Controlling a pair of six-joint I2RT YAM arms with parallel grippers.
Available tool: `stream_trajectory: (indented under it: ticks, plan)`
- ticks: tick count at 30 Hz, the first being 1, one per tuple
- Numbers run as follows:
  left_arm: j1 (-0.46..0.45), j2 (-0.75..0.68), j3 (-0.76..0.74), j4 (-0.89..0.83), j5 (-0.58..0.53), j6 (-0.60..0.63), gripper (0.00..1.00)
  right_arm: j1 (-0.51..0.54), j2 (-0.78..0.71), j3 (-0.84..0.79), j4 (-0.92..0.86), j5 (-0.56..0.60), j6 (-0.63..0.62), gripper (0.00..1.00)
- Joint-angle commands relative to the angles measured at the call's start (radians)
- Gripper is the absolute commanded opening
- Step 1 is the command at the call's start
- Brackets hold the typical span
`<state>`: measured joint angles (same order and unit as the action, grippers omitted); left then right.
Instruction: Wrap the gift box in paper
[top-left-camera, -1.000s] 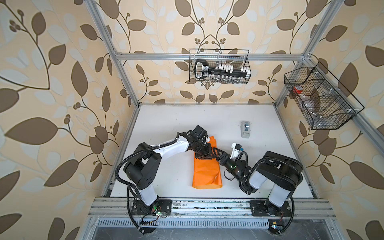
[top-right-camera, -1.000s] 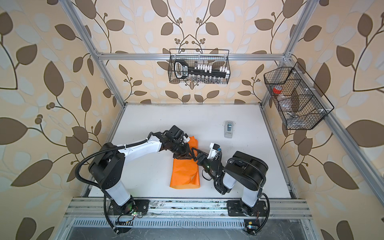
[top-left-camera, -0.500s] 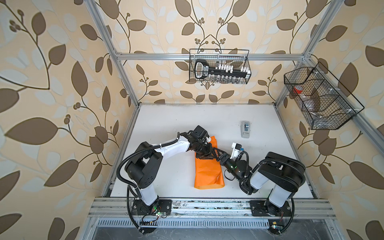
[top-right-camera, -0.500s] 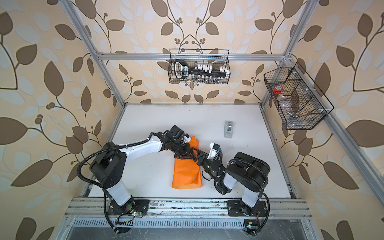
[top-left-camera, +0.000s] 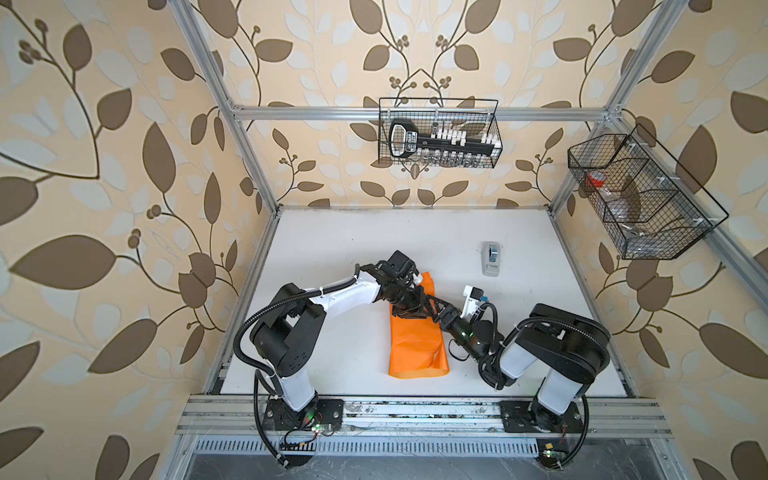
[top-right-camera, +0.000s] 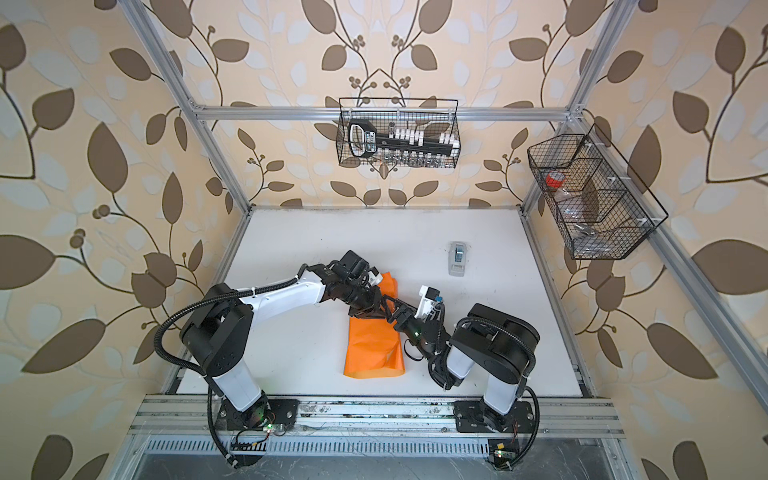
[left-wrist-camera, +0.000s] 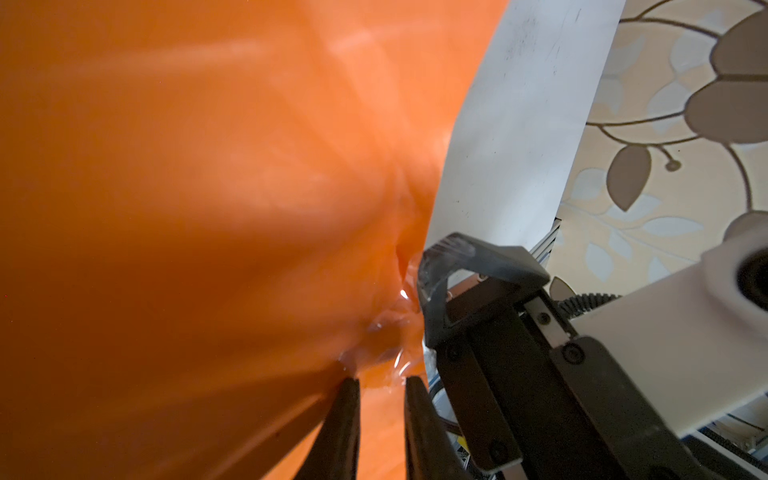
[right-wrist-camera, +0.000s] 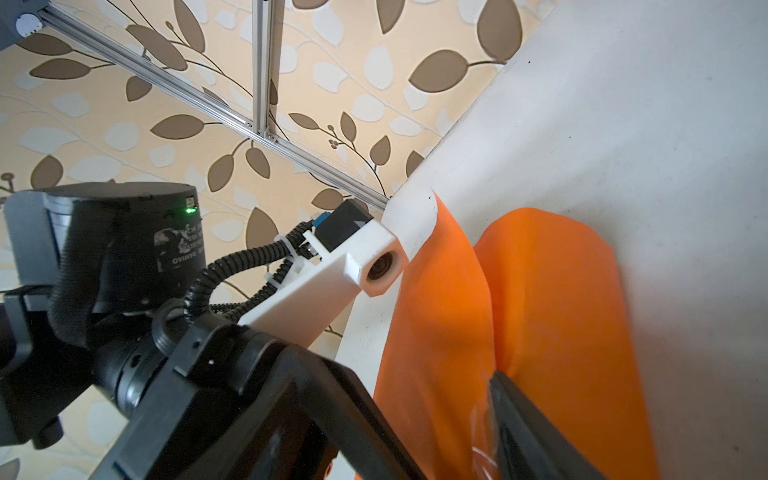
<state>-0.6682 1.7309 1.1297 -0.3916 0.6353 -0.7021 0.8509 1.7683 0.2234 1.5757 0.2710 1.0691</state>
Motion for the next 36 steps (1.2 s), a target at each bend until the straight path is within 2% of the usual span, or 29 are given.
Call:
stream_trajectory:
  ticks: [1,17,36]
  plan:
    - [-0.019,0.051,-0.041,-0.004,-0.121,-0.015,0.22,0.013,0.035,-0.012,0.034,-0.017,0.02,0.74]
    - [-0.017,0.049,-0.065,0.126,-0.1,-0.125,0.21,0.011,0.043,-0.012,0.033,-0.019,0.029,0.74]
    - [-0.015,0.045,-0.1,0.083,-0.124,-0.131,0.17,-0.035,0.084,-0.023,0.033,-0.098,0.062,0.78]
